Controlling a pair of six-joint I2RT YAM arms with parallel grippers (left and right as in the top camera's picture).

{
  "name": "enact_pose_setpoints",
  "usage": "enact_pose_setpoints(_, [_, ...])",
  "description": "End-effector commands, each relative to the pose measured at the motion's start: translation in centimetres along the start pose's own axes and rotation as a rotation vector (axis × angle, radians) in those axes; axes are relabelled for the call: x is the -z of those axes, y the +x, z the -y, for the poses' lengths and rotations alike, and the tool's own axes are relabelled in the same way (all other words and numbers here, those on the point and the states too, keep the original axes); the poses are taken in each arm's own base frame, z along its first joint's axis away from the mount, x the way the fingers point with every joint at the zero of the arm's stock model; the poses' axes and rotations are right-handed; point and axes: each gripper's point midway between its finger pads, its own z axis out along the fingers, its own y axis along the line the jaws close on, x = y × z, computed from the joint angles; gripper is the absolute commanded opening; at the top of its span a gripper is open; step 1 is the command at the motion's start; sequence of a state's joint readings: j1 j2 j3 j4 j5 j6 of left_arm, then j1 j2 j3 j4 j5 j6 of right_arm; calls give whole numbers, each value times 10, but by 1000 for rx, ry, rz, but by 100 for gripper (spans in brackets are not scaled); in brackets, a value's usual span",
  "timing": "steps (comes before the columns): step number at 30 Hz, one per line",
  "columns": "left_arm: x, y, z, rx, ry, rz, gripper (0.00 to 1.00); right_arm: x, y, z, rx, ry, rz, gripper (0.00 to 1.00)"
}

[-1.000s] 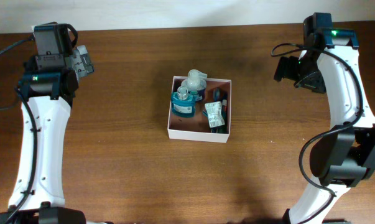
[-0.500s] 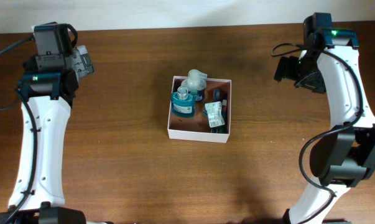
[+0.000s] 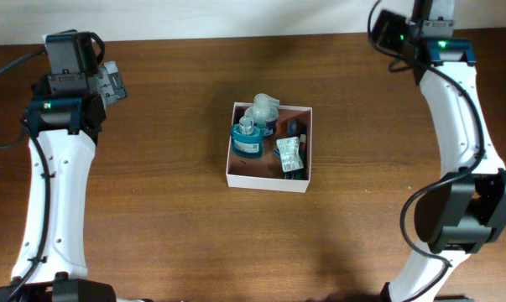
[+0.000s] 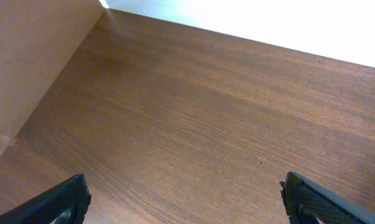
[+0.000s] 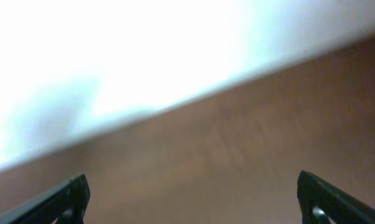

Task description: Pack container

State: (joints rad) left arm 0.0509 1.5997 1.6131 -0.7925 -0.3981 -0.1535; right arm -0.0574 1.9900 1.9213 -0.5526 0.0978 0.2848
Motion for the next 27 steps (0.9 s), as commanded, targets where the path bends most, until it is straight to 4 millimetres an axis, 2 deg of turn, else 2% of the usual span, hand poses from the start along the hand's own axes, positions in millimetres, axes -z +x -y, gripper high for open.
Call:
enact_pose_setpoints(1, [0,-1,-3,0,-11,4,99,60,-55,-21,-4,-15,194,98])
enact_pose_setpoints(7, [0,-1,-3,0,-11,4,99,151,-104,-39,-26,-81,383,99])
enact_pose_setpoints(14, [0,-1,-3,0,-11,4,99,260,-134,-48,-53,-160,555,98])
enact_pose_setpoints(18, [0,-1,-3,0,-11,4,99,310,-139,-40,-66,-181,616,98])
enact_pose_setpoints(23, [0,-1,-3,0,-11,4,99,351,-135,-30,-76,-194,655,98])
enact_pose_setpoints(27, [0,-1,-3,0,-11,4,99,375,-119,-18,-77,-195,660,98])
